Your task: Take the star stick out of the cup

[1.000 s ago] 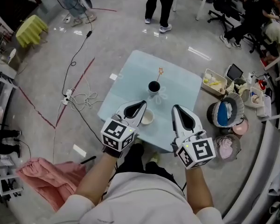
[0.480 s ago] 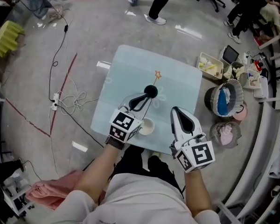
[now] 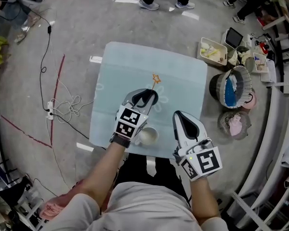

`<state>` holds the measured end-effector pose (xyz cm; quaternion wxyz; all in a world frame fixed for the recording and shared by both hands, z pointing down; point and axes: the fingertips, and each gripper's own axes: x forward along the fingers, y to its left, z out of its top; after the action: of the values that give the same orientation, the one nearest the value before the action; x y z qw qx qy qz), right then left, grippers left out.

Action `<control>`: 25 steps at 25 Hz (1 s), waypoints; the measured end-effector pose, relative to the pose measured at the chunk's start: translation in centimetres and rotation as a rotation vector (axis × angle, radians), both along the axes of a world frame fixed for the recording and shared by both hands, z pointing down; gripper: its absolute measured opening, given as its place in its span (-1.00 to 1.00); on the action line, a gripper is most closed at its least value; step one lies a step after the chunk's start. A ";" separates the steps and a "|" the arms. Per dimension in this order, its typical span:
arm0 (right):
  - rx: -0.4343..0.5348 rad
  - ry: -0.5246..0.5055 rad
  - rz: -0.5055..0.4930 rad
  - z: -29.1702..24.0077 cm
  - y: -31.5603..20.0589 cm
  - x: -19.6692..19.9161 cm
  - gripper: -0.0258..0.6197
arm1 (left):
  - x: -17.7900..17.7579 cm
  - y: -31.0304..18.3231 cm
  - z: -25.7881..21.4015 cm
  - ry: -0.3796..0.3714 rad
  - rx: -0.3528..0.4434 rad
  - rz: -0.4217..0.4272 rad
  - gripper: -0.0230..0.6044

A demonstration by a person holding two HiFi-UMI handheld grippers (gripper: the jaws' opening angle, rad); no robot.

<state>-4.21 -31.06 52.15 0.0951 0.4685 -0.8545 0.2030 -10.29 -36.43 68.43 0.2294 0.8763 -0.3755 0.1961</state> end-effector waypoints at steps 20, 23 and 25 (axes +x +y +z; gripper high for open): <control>-0.071 0.016 0.070 3.2 -2.4 2.1 -0.89 | 1.7 -3.5 6.0 -0.106 -0.047 0.046 -0.86; -0.074 0.016 0.072 3.3 -2.3 2.6 -0.89 | 1.9 -3.5 5.9 -0.096 -0.051 0.045 -0.86; -0.071 0.015 0.072 3.1 -2.1 2.7 -0.89 | 1.9 -3.3 5.5 -0.092 -0.045 0.046 -0.86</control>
<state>-1.52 -33.21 55.28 0.1106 0.4967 -0.8287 0.2330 -8.43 -39.75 73.95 0.2270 0.8693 -0.3611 0.2498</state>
